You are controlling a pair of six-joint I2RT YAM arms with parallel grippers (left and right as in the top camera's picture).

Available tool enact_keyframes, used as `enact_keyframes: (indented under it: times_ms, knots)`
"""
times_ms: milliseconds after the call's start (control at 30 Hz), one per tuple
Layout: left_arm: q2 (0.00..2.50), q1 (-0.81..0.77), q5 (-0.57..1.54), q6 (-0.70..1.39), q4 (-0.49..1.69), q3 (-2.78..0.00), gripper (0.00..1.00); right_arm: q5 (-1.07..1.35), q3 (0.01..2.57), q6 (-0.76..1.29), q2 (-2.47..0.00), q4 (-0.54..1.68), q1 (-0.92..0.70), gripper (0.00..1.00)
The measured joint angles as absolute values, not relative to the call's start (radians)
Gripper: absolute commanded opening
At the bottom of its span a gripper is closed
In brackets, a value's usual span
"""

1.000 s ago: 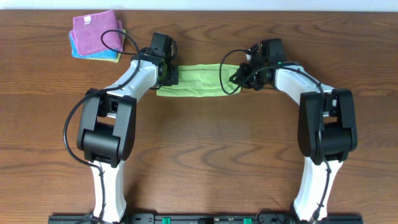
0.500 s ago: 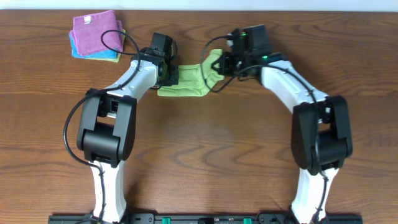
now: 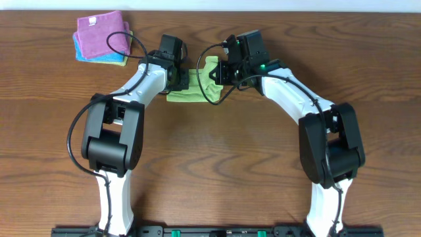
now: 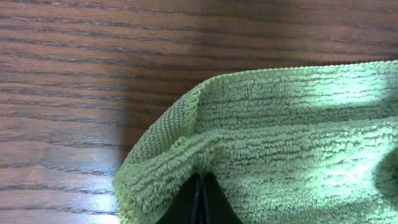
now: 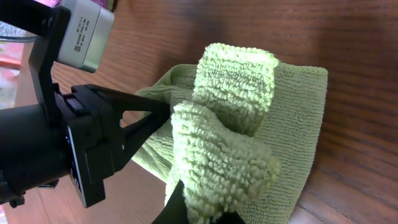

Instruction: Fold the cloth

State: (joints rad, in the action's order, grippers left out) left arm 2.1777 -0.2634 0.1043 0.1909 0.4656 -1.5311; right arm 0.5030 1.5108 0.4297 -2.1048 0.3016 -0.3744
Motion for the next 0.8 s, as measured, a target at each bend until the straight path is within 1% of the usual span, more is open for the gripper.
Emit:
enact_keyframes:
  times_ms: [233,433,600,800]
  knots:
    - [2.115,-0.25,0.116,0.191,0.499,-1.532,0.06,0.5,1.511,0.437,-2.105,0.302,-0.374,0.02]
    - [1.877,-0.181,0.123,0.202,0.527,-1.534,0.06,0.5,1.511,0.442,-2.105,0.289,-0.375,0.02]
    - [1.701,-0.096,0.124,0.209,0.617,-1.549,0.06,0.496,1.511,0.444,-2.105,0.239,-0.384,0.02]
    - [1.639,-0.03,0.123,0.212,0.728,-1.549,0.06,0.496,1.511,0.445,-2.105,0.187,-0.435,0.02]
